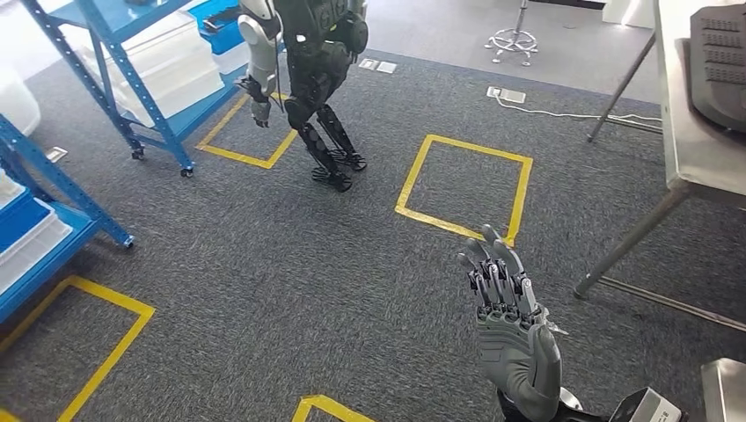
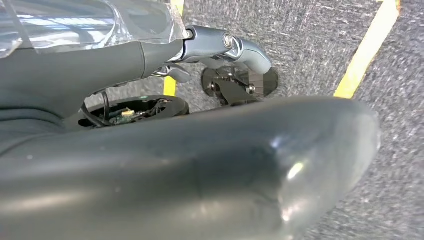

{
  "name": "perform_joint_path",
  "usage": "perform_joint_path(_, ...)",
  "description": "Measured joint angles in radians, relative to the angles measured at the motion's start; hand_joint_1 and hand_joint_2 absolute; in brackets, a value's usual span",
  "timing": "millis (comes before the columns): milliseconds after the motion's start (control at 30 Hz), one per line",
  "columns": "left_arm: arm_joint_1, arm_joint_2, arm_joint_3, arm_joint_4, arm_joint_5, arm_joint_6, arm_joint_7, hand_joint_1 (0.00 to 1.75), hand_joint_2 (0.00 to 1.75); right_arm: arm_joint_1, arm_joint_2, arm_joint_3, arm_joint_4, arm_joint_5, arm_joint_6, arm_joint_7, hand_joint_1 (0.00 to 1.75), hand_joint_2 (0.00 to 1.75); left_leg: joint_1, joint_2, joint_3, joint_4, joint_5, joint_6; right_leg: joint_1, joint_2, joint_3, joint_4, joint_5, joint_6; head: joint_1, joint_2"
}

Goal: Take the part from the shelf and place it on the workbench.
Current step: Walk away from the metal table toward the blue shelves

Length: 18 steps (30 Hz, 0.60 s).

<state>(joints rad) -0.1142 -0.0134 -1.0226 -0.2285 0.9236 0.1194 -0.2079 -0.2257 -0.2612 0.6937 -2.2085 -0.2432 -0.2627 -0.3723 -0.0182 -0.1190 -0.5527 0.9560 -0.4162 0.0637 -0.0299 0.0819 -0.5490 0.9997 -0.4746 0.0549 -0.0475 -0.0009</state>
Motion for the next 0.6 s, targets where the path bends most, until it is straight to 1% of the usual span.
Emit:
perform_joint_path(33, 0.0, 0.0, 0.0, 0.0, 0.001, 0.0, 0.0, 0.0, 0.0, 0.0, 0.0, 0.0, 0.0, 0.0, 0.0, 0.0, 0.0, 0.0, 0.0, -0.012, -0.005, 0.001, 0.001, -0.006, 0.0, 0.009, 0.005, -0.015, 0.001, -0.005, 0.0, 0.0)
perform_joint_path(67, 0.001, 0.0, 0.0, 0.0, 0.002, 0.0, 0.0, 0.0, 0.0, -0.001, 0.0, 0.0, 0.0, 0.0, 0.0, 0.0, 0.0, 0.0, 0.002, -0.024, -0.01, 0.002, 0.003, -0.012, 0.003, -0.005, 0.004, -0.017, 0.003, -0.012, -0.001, 0.0)
perform_joint_path(100, 0.003, 0.0, -0.001, 0.0, 0.002, 0.0, 0.001, 0.0, 0.0, -0.002, 0.0, 0.0, 0.0, 0.0, 0.001, 0.0, 0.0, 0.0, 0.004, -0.027, -0.014, 0.003, 0.003, -0.016, 0.004, -0.02, 0.005, -0.018, 0.004, -0.019, -0.001, 0.0)
perform_joint_path(133, 0.005, 0.001, -0.001, 0.0, 0.003, 0.0, 0.001, 0.0, 0.0, -0.003, 0.0, 0.0, 0.0, 0.0, 0.001, 0.0, 0.0, 0.0, 0.004, -0.012, -0.021, 0.014, -0.004, -0.021, 0.004, -0.034, 0.005, -0.02, 0.005, -0.025, -0.002, 0.0)
perform_joint_path(167, 0.006, 0.001, -0.001, 0.0, 0.004, 0.0, 0.002, 0.0, 0.0, -0.002, 0.0, 0.0, 0.0, 0.0, 0.001, 0.0, 0.0, 0.0, 0.004, 0.016, -0.036, 0.044, -0.021, -0.027, 0.003, -0.049, 0.006, -0.021, 0.006, -0.032, -0.003, 0.0)
perform_joint_path(200, 0.005, 0.001, -0.001, 0.0, 0.005, 0.0, 0.002, 0.0, 0.0, -0.002, 0.0, 0.0, 0.0, 0.0, 0.002, 0.0, 0.0, 0.0, 0.005, 0.05, -0.061, 0.095, -0.049, -0.033, 0.003, -0.063, 0.007, -0.022, 0.005, -0.038, -0.004, 0.0)
perform_joint_path(233, 0.003, 0.0, -0.001, 0.0, 0.006, 0.001, 0.002, 0.0, 0.0, -0.001, 0.0, 0.0, 0.0, 0.0, 0.003, 0.0, 0.0, 0.0, 0.006, 0.081, -0.096, 0.166, -0.082, -0.039, 0.005, -0.078, 0.007, -0.022, 0.004, -0.043, -0.005, 0.0)
perform_joint_path(267, 0.002, 0.0, -0.001, 0.0, 0.006, 0.001, 0.003, 0.0, 0.0, -0.001, 0.0, 0.0, 0.001, 0.0, 0.005, 0.0, 0.0, 0.0, 0.01, 0.096, -0.135, 0.242, -0.113, -0.044, 0.007, -0.094, 0.007, -0.022, 0.002, -0.047, -0.005, 0.0)
perform_joint_path(300, 0.001, 0.0, -0.001, 0.0, 0.006, 0.002, 0.004, 0.0, 0.0, -0.001, 0.0, 0.0, 0.002, 0.0, 0.008, 0.0, 0.0, 0.0, 0.014, 0.102, -0.164, 0.299, -0.13, -0.047, 0.008, -0.11, 0.008, -0.022, 0.0, -0.048, -0.005, 0.0)
perform_joint_path(333, 0.001, 0.0, -0.001, 0.0, 0.006, 0.002, 0.005, 0.0, 0.0, -0.001, 0.0, 0.0, 0.003, 0.0, 0.01, 0.0, 0.0, 0.0, 0.017, 0.105, -0.178, 0.321, -0.13, -0.048, 0.009, -0.126, 0.01, -0.022, -0.002, -0.048, -0.005, 0.0)
perform_joint_path(367, 0.002, 0.0, -0.001, 0.0, 0.006, 0.003, 0.007, 0.0, 0.0, -0.001, 0.0, 0.001, 0.004, 0.0, 0.012, 0.0, 0.0, 0.0, 0.018, 0.108, -0.167, 0.297, -0.11, -0.047, 0.01, -0.141, 0.013, -0.022, -0.005, -0.046, -0.005, 0.0)
perform_joint_path(400, 0.003, 0.0, -0.001, 0.0, 0.006, 0.003, 0.009, 0.0, 0.0, -0.002, 0.0, 0.001, 0.005, 0.0, 0.013, 0.0, 0.0, 0.0, 0.017, 0.119, -0.135, 0.235, -0.077, -0.043, 0.011, -0.156, 0.017, -0.022, -0.008, -0.044, -0.005, 0.0)
perform_joint_path(433, 0.003, 0.0, -0.001, 0.0, 0.006, 0.004, 0.011, 0.0, 0.0, -0.002, 0.0, 0.001, 0.005, 0.0, 0.014, 0.0, 0.0, 0.0, 0.011, 0.144, -0.093, 0.154, -0.042, -0.036, 0.011, -0.169, 0.023, -0.023, -0.012, -0.042, -0.005, 0.0)
perform_joint_path(467, 0.001, 0.0, -0.001, 0.0, 0.006, 0.004, 0.013, 0.0, 0.0, -0.002, 0.0, 0.001, 0.005, 0.0, 0.015, 0.0, 0.0, 0.0, 0.004, 0.168, -0.055, 0.082, -0.016, -0.029, 0.014, -0.182, 0.028, -0.022, -0.017, -0.038, -0.005, 0.0)
perform_joint_path(500, 0.0, 0.0, -0.001, 0.0, 0.006, 0.004, 0.014, 0.0, 0.0, -0.002, 0.0, 0.001, 0.005, 0.0, 0.015, 0.0, 0.0, 0.0, -0.003, 0.187, -0.031, 0.034, -0.001, -0.024, 0.016, -0.194, 0.033, -0.022, -0.021, -0.034, -0.005, 0.0)
perform_joint_path(533, -0.001, 0.0, -0.001, 0.0, 0.006, 0.004, 0.014, 0.0, 0.0, -0.002, 0.0, 0.001, 0.005, 0.0, 0.017, -0.001, 0.0, 0.0, -0.009, 0.196, -0.021, 0.011, 0.002, -0.019, 0.017, -0.205, 0.036, -0.023, -0.024, -0.03, -0.005, 0.0)
perform_joint_path(567, -0.002, 0.0, -0.001, 0.0, 0.006, 0.004, 0.015, 0.0, 0.0, -0.002, 0.0, 0.001, 0.005, 0.0, 0.017, -0.001, 0.0, 0.0, -0.012, 0.187, -0.022, 0.007, 0.001, -0.018, 0.018, -0.216, 0.039, -0.025, -0.027, -0.025, -0.004, 0.0)
perform_joint_path(600, 0.0, 0.0, -0.001, 0.0, 0.007, 0.004, 0.014, 0.0, 0.0, -0.003, 0.001, 0.001, 0.006, -0.001, 0.018, -0.001, 0.0, 0.0, -0.01, 0.173, -0.019, 0.002, 0.003, -0.014, 0.018, -0.225, 0.043, -0.027, -0.03, -0.02, -0.004, 0.0)
